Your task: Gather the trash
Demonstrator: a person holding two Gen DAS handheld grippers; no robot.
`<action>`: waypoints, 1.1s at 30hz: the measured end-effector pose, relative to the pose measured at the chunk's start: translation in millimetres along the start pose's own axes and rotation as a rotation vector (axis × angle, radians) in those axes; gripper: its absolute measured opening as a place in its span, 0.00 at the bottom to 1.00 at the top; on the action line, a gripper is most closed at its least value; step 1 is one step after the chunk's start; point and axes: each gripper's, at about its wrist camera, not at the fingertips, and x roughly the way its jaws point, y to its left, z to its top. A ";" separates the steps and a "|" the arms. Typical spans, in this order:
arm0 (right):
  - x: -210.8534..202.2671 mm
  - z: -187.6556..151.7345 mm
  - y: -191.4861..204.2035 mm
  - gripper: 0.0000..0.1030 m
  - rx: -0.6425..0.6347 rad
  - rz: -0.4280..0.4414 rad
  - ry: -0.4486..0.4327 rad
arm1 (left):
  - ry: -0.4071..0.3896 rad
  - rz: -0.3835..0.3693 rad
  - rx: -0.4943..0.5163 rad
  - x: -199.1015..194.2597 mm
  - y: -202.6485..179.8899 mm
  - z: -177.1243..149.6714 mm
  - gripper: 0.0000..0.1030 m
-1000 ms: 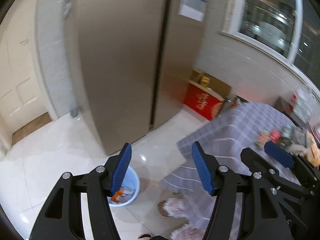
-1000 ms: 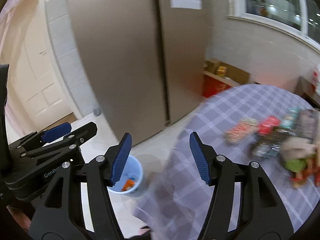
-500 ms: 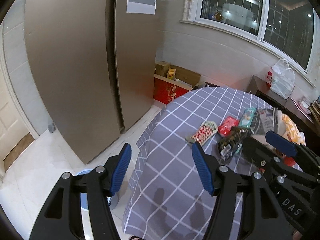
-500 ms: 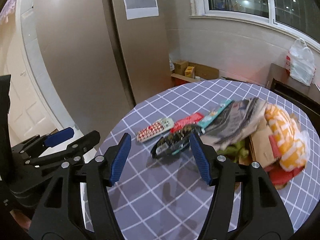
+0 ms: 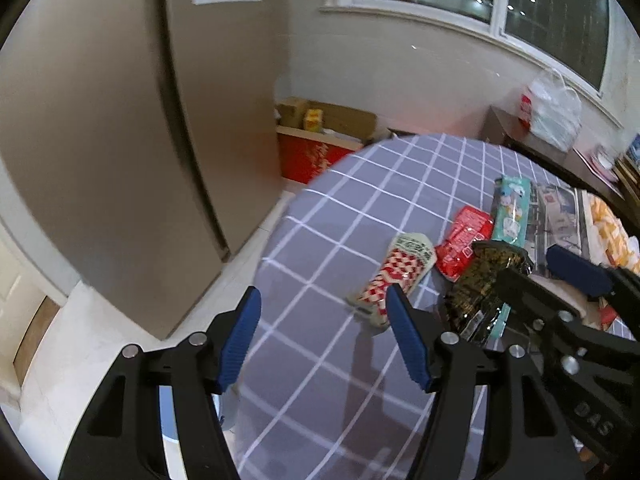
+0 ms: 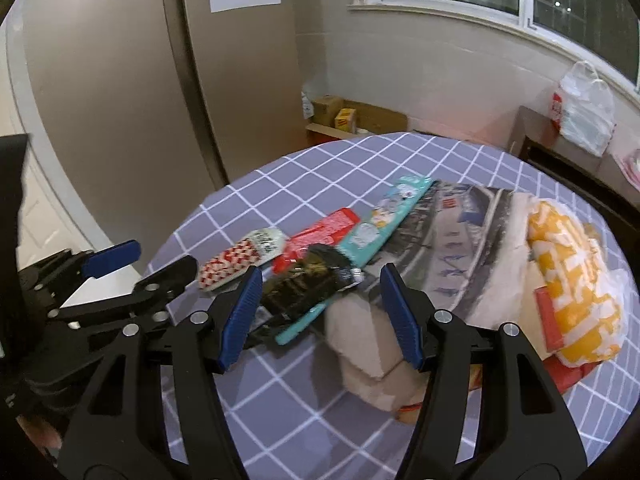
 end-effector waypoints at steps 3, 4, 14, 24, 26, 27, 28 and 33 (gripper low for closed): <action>1.7 -1.4 -4.4 0.59 0.006 -0.015 -0.003 | 0.013 -0.012 0.019 11.2 -5.9 3.5 0.62; 3.0 -0.1 -6.2 0.59 0.009 -0.012 -0.002 | 0.016 -0.025 0.019 14.5 -6.8 4.8 0.62; 5.0 1.7 -8.0 0.59 0.014 -0.023 -0.003 | 0.044 -0.093 0.046 23.6 -11.8 5.4 0.34; 1.7 0.0 15.3 0.62 -0.015 -0.012 0.002 | -0.028 -0.084 -0.023 -3.7 2.7 -8.7 0.11; 3.0 -0.6 24.6 0.63 -0.027 -0.003 0.010 | -0.045 -0.066 -0.043 -11.3 11.5 -11.4 0.11; 4.9 -1.0 30.8 0.63 -0.034 0.006 0.019 | -0.053 -0.056 -0.057 -15.9 17.2 -13.4 0.11; 6.7 -1.1 35.2 0.63 -0.038 0.007 0.026 | -0.055 -0.054 -0.062 -17.7 19.7 -14.2 0.11; 19.8 -2.8 50.4 0.68 -0.080 -0.060 0.058 | -0.043 -0.032 -0.062 -16.5 25.8 -17.5 0.11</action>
